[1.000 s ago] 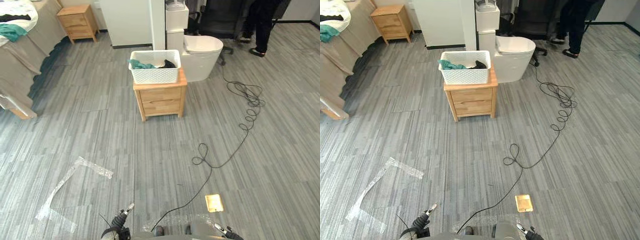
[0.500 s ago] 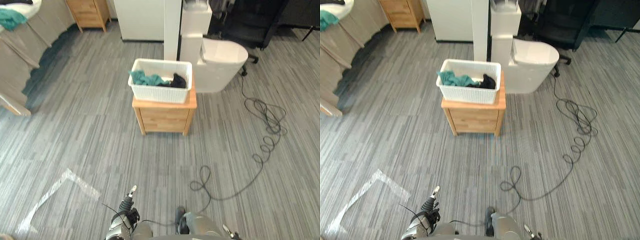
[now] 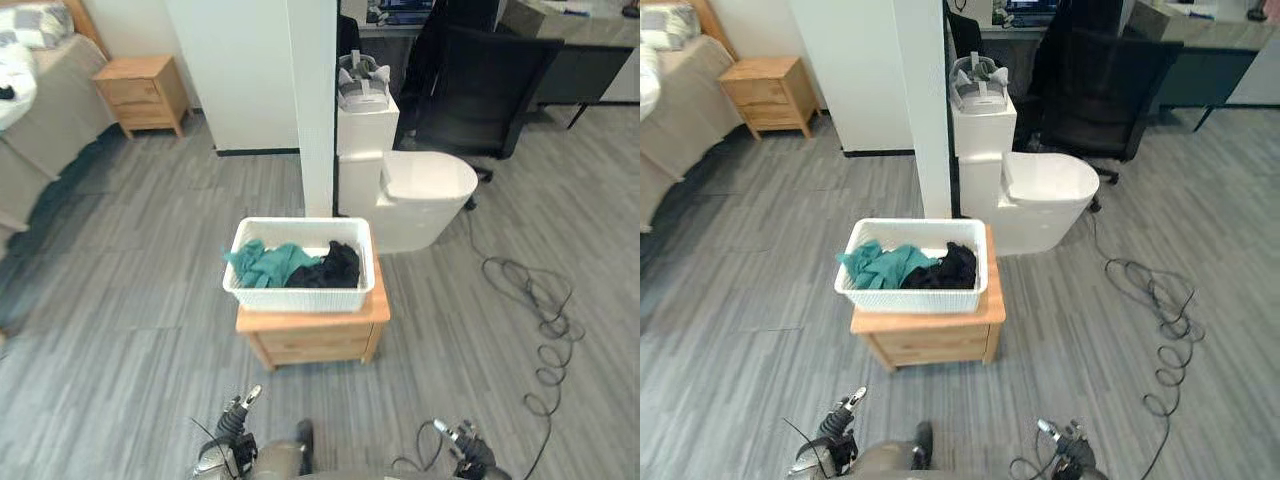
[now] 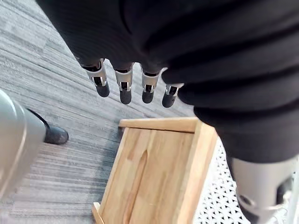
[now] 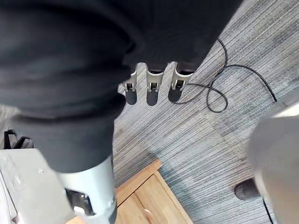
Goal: Pick up the laundry basket with both hands and put the clothes into the washing machine.
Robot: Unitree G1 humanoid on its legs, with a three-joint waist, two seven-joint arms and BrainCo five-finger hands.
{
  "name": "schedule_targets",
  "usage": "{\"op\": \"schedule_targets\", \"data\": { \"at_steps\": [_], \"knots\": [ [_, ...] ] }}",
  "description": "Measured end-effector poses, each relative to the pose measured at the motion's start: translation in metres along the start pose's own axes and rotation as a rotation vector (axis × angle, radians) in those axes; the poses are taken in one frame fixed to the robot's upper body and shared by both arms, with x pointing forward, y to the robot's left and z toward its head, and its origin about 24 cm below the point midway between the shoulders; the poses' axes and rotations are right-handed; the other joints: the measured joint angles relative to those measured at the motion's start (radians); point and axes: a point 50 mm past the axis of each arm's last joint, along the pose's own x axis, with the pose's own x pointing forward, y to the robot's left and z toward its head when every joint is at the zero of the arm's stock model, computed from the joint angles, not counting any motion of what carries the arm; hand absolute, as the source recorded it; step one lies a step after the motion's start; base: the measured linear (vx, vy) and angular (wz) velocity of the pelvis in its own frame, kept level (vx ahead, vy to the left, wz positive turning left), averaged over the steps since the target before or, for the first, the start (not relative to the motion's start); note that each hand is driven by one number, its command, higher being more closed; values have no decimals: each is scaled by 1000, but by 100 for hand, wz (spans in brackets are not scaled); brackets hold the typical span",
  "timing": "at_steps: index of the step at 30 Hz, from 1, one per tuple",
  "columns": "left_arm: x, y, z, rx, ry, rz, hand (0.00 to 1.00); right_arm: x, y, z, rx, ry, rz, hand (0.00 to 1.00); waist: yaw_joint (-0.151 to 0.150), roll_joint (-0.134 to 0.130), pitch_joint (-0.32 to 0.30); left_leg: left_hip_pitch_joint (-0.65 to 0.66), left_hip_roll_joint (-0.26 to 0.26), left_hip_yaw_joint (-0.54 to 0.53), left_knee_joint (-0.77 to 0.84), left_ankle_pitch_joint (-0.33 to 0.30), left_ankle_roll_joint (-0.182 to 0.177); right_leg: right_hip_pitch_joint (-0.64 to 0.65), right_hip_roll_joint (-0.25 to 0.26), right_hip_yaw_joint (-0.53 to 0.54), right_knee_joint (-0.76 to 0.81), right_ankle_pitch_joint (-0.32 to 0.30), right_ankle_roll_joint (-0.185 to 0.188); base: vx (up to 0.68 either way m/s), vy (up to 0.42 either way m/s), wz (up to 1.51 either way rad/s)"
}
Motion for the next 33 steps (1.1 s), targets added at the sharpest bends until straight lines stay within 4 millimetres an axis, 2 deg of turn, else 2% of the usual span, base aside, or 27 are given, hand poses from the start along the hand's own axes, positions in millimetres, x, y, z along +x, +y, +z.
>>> {"op": "schedule_targets", "data": {
  "at_steps": [1, 2, 3, 4, 5, 6, 7, 8, 9, 11, 12, 14, 15, 16, 17, 20, 24, 25, 27, 30, 33],
  "knots": [
    [0, -3, -1, -4, 4, -7, 0, 0, 0, 1, -1, -4, 1, 0, 3, 21, 13, 65, 20, 4, -33, 0, 0, -21, -1, -18, -45, -23, -17, 624, 95, -40],
    [0, -11, -2, -15, 6, -25, 0, 0, 0, 6, -3, -23, 4, 0, 1, 59, 21, 138, 53, 6, -70, 0, 0, -35, 2, -58, -168, -43, -34, 454, 47, -28],
    [1, -15, -1, -20, 2, -33, 0, 0, 1, 10, -2, -44, 10, 0, 0, 73, 22, 160, 66, 8, -80, 0, -1, -46, 2, -72, -243, -42, -35, 381, 3, -8],
    [2, -19, 4, -25, -11, -40, 0, -2, 4, 22, -3, -107, 22, 0, -4, 86, 23, 184, 83, 11, -89, -12, -19, -63, -8, -83, -408, -30, -23, 277, -17, 16],
    [4, -23, 13, -30, -41, -44, 0, -7, 5, 33, 0, -168, 30, 0, -6, 90, 19, 198, 91, 11, -92, -36, -53, -74, -11, -78, -531, -2, -5, 363, -68, 36],
    [4, -25, 21, -45, -73, -46, 0, -13, 7, 43, 7, -234, 36, 0, -11, 73, 15, 205, 82, 9, -94, -57, -79, -78, -20, -52, -649, 56, 1, 373, -131, 62],
    [4, -21, 31, -66, -121, -37, 0, -20, 9, 51, 19, -296, 43, 0, -24, 47, 7, 206, 67, 2, -93, -79, -84, -79, -39, -21, -735, 147, 1, 469, -223, 105],
    [2, -17, 44, -95, -186, -30, 0, -30, 10, 62, 26, -372, 38, 0, -39, 10, -2, 218, 52, -8, -97, -118, -98, -85, -73, -27, -734, 221, 27, 405, -221, 99],
    [-1, -18, 47, -144, -208, -19, 0, -34, 8, 74, 16, -423, 31, 0, -37, 42, -7, 225, 86, -5, -100, -128, -104, -88, -45, -61, -717, 227, 18, 376, -231, 62],
    [-14, -12, 54, -286, -299, 20, 0, -51, 14, 116, -38, -611, 54, 0, -7, 86, -7, 215, 138, -3, -87, -122, -123, -47, -6, -92, -788, 233, -11, 289, -216, 8],
    [-17, -9, 61, -303, -336, 26, 0, -57, 14, 126, -51, -659, 56, 0, -3, 95, -9, 210, 146, -6, -87, -116, -132, -39, -2, -107, -801, 234, -13, 218, -199, 31],
    [-31, -1, 98, -340, -525, 53, 0, -70, 15, 150, -87, -773, 62, 0, 0, 109, -6, 191, 163, -9, -87, -99, -156, -29, 2, -151, -811, 233, -20, 162, -163, 57],
    [-41, 3, 116, -345, -625, 72, 0, -74, 18, 160, -111, -816, 70, 0, 1, 116, -5, 182, 169, -12, -84, -99, -157, -23, 3, -176, -818, 233, -20, 99, -105, 51],
    [-45, 5, 124, -344, -666, 84, 0, -77, 20, 165, -123, -838, 75, 0, 1, 119, -4, 177, 170, -15, -85, -99, -157, -23, 2, -182, -821, 233, -20, 52, -54, 40],
    [-53, 8, 140, -327, -746, 114, 0, -81, 26, 174, -145, -881, 93, 0, 2, 124, 2, 162, 169, -20, -84, -99, -157, -27, -2, -195, -827, 233, -21, 0, 1, 34],
    [-67, 13, 167, -253, -870, 189, 0, -84, 52, 188, -161, -937, 182, 0, 5, 125, 19, 103, 162, -30, -85, -99, -157, -75, -9, -202, -835, 238, -28, -42, 11, 16],
    [-82, 10, 213, -152, -1027, 270, 0, -90, 98, 212, -220, -1020, 328, 0, 31, 129, 87, 8, 157, -25, -80, -103, -151, -174, -16, -205, -813, 254, -45, -155, 3, 7],
    [-90, 12, 223, -151, -1079, 300, 0, -94, 116, 220, -247, -1052, 390, 0, 32, 130, 97, -27, 153, -23, -64, -103, -151, -210, -21, -201, -800, 259, -47, -164, -12, -2],
    [-103, 16, 232, -180, -1145, 328, 0, -98, 132, 227, -248, -1083, 433, 0, 35, 135, 104, -58, 152, -19, -52, -102, -152, -242, -22, -196, -789, 262, -50, -81, -14, -6],
    [-118, 17, 248, -229, -1233, 359, 0, -96, 143, 236, -237, -1094, 426, 0, 55, 151, 120, -85, 153, -13, -49, -99, -154, -278, -21, -189, -777, 265, -53, -44, -23, -6],
    [-127, 13, 266, -240, -1299, 369, 0, -88, 155, 242, -224, -1068, 415, 0, 56, 162, 146, -102, 151, -8, -59, -89, -154, -307, -20, -182, -771, 270, -56, -16, -5, -5]
  ]
}}
